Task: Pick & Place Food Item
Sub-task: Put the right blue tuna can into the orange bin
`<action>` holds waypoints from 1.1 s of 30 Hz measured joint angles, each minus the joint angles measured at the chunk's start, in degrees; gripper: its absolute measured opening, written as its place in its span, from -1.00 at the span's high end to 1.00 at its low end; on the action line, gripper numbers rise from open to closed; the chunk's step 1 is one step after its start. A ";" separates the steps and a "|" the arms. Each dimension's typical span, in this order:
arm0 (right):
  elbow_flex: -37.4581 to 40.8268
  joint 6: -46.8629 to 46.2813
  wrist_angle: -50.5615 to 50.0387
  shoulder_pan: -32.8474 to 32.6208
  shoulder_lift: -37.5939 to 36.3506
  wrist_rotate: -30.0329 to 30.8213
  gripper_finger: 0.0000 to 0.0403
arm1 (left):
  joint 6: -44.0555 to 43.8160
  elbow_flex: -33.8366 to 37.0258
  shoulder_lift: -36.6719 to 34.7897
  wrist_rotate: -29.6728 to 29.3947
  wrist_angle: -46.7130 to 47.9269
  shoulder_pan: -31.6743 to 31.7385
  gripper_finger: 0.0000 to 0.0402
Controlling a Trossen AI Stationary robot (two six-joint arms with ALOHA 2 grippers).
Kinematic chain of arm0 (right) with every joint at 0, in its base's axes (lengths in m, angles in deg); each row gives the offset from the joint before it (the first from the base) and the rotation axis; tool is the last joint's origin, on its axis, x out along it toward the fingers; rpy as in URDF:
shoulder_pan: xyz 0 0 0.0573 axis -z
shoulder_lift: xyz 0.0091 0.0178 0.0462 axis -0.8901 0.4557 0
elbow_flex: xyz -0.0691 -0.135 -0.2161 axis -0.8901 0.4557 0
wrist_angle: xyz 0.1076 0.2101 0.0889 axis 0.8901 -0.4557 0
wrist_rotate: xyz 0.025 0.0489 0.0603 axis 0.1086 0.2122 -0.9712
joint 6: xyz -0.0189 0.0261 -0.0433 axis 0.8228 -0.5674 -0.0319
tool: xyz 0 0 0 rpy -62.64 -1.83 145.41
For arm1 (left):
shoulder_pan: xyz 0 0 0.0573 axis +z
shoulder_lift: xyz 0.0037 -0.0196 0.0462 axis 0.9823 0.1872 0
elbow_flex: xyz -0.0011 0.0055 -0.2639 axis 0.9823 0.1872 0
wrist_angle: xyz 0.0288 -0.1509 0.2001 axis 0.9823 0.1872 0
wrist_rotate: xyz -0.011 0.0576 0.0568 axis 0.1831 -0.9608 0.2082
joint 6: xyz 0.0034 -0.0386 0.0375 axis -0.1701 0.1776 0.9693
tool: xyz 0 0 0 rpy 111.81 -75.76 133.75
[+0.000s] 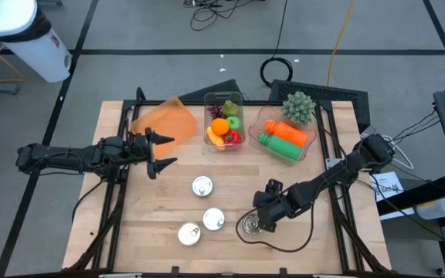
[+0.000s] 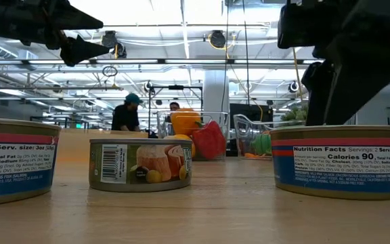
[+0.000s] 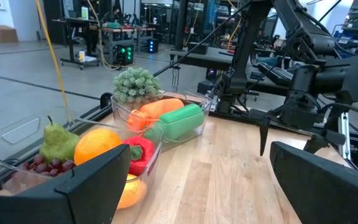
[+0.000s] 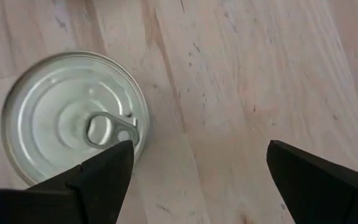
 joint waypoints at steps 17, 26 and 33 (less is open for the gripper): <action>0.01 -0.44 -2.60 0.00 0.51 3.06 -0.73 | -0.02 -0.02 0.00 0.00 0.01 0.01 -0.97; 0.01 -0.87 1.27 -0.17 0.50 -2.28 -0.73 | -0.02 -0.04 0.00 0.00 -0.01 0.01 -0.97; 0.01 0.00 -1.29 -0.13 0.81 2.61 -0.73 | -0.05 -0.04 0.00 0.00 0.01 -0.01 -0.97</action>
